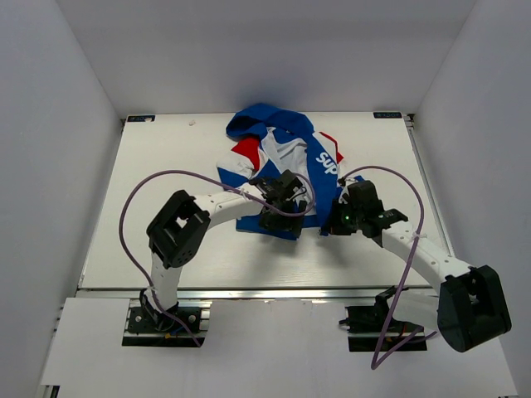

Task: Zip up the jacket

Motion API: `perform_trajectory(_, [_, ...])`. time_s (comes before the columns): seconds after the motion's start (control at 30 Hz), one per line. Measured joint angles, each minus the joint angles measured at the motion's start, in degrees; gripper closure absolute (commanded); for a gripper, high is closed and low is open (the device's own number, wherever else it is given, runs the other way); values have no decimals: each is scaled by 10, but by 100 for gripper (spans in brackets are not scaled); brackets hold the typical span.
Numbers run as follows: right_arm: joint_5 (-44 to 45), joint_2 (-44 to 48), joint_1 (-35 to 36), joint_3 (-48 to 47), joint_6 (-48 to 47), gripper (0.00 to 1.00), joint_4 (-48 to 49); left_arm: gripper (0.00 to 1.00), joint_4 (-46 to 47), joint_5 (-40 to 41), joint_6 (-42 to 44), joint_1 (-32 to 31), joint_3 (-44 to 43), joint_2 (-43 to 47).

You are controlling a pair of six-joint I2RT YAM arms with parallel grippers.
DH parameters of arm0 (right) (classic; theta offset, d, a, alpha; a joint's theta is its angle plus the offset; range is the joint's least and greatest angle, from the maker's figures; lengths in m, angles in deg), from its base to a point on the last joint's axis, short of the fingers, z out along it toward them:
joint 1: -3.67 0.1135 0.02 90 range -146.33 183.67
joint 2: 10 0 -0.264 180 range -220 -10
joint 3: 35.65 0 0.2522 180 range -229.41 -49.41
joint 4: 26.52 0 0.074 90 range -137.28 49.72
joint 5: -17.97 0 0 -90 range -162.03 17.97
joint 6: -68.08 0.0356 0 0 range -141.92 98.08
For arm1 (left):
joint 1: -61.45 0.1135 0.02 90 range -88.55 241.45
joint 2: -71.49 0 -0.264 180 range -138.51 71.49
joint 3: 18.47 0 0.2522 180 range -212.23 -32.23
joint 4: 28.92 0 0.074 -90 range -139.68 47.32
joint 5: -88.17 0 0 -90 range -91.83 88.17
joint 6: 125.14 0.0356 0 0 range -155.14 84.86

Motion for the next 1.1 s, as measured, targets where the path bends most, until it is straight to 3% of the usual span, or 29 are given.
perform_trajectory(0.33, [4, 13, -5, 7, 7, 100, 0, 8, -44, 105, -78, -26, -22, -8])
perform_trajectory(0.67, [8, 17, -7, 12, 13, 100, 2, 10, -65, 134, -108, -43, -51, -44])
perform_trajectory(1.1, [17, 17, -9, 20, 13, 100, 2, 30, -88, 155, -112, -43, -78, -66])
